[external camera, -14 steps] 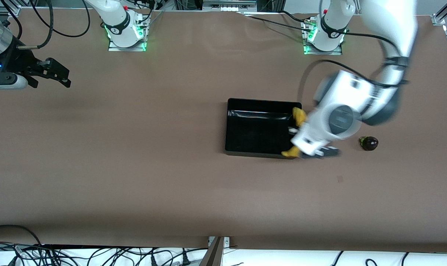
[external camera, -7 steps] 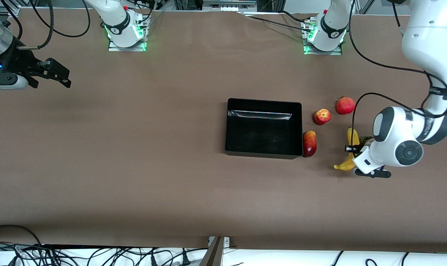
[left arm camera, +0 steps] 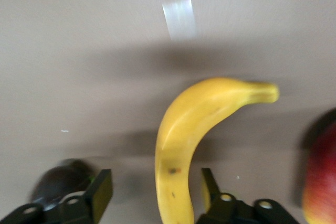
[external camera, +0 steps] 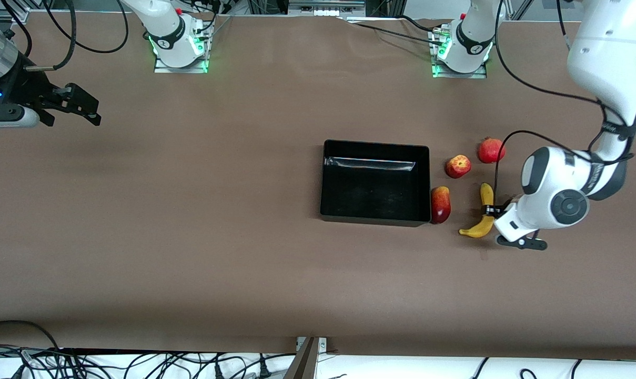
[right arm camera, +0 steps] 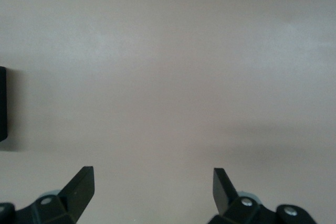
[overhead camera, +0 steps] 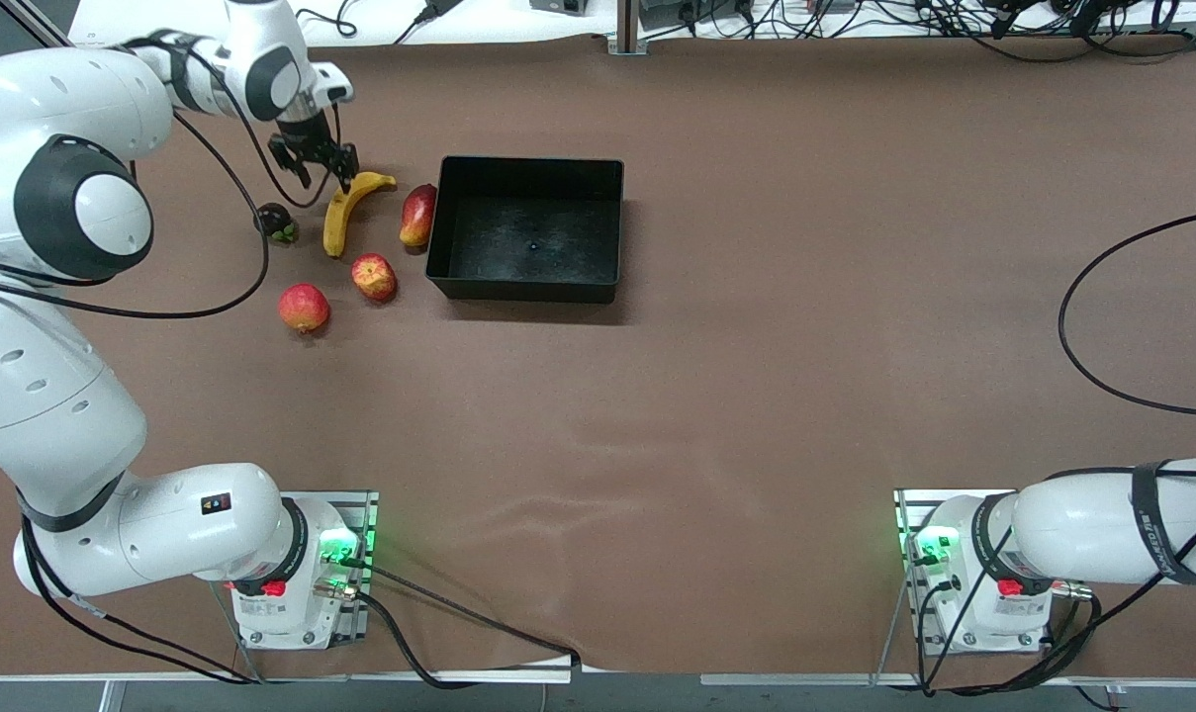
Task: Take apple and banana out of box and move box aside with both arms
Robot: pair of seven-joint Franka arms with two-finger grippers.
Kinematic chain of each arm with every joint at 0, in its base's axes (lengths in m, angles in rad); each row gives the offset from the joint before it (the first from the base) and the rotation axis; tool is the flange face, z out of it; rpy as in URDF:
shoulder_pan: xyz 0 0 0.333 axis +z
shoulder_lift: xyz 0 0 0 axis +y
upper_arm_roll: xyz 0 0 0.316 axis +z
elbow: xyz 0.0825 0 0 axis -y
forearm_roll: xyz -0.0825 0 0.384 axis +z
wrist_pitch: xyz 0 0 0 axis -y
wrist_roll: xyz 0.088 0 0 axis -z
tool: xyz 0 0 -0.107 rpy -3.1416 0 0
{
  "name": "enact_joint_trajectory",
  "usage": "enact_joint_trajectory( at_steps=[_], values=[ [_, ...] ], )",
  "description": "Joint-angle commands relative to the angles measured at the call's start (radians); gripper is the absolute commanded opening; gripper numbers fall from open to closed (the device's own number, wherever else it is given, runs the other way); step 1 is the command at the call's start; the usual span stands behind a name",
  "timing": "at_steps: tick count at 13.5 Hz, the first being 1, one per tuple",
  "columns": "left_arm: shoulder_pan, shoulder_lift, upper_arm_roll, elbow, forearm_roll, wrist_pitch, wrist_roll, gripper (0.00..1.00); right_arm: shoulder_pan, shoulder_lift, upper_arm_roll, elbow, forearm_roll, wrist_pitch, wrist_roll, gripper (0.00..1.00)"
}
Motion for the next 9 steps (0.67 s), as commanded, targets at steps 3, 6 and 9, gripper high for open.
enact_joint_trajectory(
  at_steps=[3, 6, 9],
  values=[
    [0.003, -0.097, -0.089, 0.302, 0.002, -0.392, 0.03, 1.0, -0.01, 0.009, 0.004, 0.013, 0.018, 0.005, 0.013, 1.0],
    [0.003, -0.112, -0.106, 0.467, -0.002, -0.618, 0.031, 1.0, -0.008, 0.006, 0.007, 0.015, 0.018, 0.002, 0.013, 1.0],
    [-0.081, -0.259, 0.021, 0.353, -0.132, -0.575, -0.016, 1.0, -0.01, 0.006, 0.004, 0.013, 0.018, -0.004, 0.013, 1.0]
  ],
)
